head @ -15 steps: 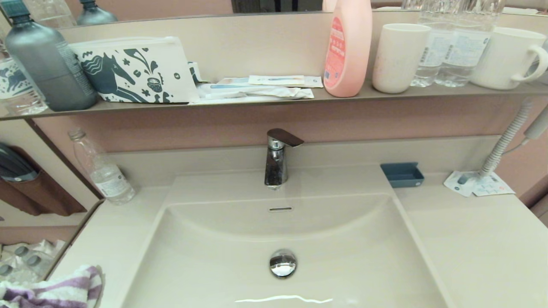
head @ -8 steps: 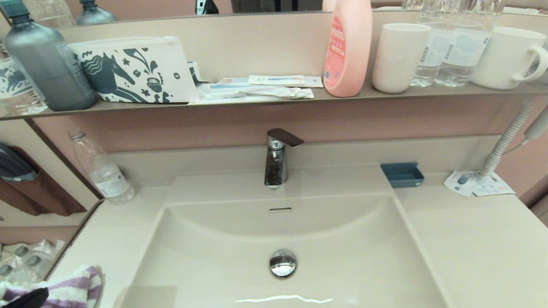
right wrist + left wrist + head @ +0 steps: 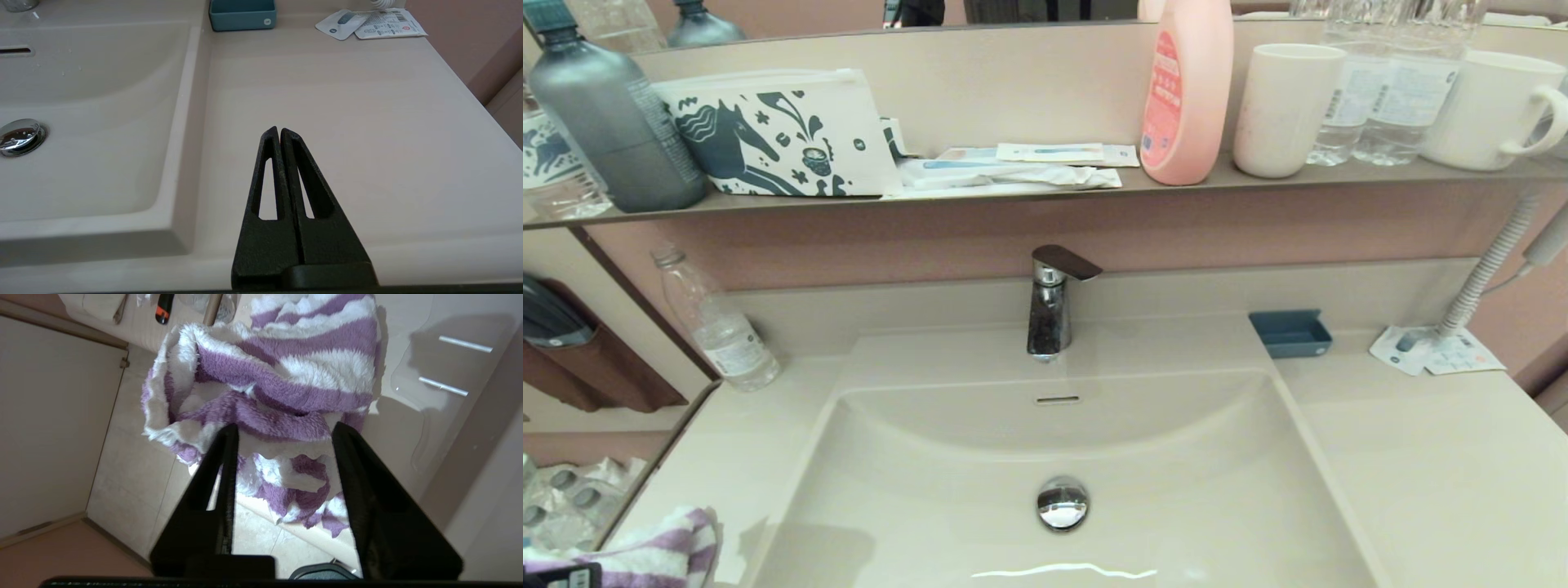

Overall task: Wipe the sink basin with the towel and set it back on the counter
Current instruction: Pick up the cloth

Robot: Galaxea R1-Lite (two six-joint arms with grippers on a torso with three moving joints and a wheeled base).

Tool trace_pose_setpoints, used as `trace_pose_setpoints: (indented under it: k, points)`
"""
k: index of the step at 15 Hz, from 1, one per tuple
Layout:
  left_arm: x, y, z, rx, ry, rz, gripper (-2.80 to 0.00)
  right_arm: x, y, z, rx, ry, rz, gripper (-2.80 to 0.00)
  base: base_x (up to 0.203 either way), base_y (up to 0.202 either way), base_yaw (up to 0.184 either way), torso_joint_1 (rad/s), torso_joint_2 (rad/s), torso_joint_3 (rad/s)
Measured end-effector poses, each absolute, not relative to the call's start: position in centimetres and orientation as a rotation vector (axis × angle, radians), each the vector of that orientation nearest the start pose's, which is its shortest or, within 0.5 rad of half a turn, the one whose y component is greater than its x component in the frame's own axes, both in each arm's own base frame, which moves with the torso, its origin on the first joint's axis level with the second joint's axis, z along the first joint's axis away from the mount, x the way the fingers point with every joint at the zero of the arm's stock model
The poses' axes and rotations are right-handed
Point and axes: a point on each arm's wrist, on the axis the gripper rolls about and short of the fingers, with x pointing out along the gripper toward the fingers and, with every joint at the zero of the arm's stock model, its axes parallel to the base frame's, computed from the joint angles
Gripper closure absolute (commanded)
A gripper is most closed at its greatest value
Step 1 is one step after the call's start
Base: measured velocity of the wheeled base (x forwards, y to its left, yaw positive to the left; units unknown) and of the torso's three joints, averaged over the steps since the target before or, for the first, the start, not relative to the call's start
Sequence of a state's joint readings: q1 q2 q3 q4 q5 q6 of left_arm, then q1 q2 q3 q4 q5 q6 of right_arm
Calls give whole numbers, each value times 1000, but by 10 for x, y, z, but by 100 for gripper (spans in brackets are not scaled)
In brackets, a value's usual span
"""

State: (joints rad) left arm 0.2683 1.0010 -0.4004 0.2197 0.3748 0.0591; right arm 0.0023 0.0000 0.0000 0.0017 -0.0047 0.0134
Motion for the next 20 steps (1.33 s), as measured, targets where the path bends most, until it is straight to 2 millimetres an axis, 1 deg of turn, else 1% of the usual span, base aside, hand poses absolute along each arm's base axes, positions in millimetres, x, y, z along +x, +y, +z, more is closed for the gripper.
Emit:
trace_pose_setpoints:
  k: [3,5,7,11,16,20]
  points:
    - [93,35,145,99,866,586,-280,-23,0,75,13,2,-2,0,0,0,0,0,0,0]
    - [99,36,151,99,858,587,-280,-23,0,75,13,2,-2,0,0,0,0,0,0,0]
    - [106,39,150,97,884,590,-280,-23,0,75,13,2,-2,0,0,0,0,0,0,0]
    - [121,52,139,69,972,637,-280,-23,0,75,13,2,-2,0,0,0,0,0,0,0]
    - [143,68,121,53,1020,666,-280,-23,0,75,14,2,-2,0,0,0,0,0,0,0]
    - [150,73,101,45,1058,616,-280,-23,0,75,13,1,-2,0,0,0,0,0,0,0]
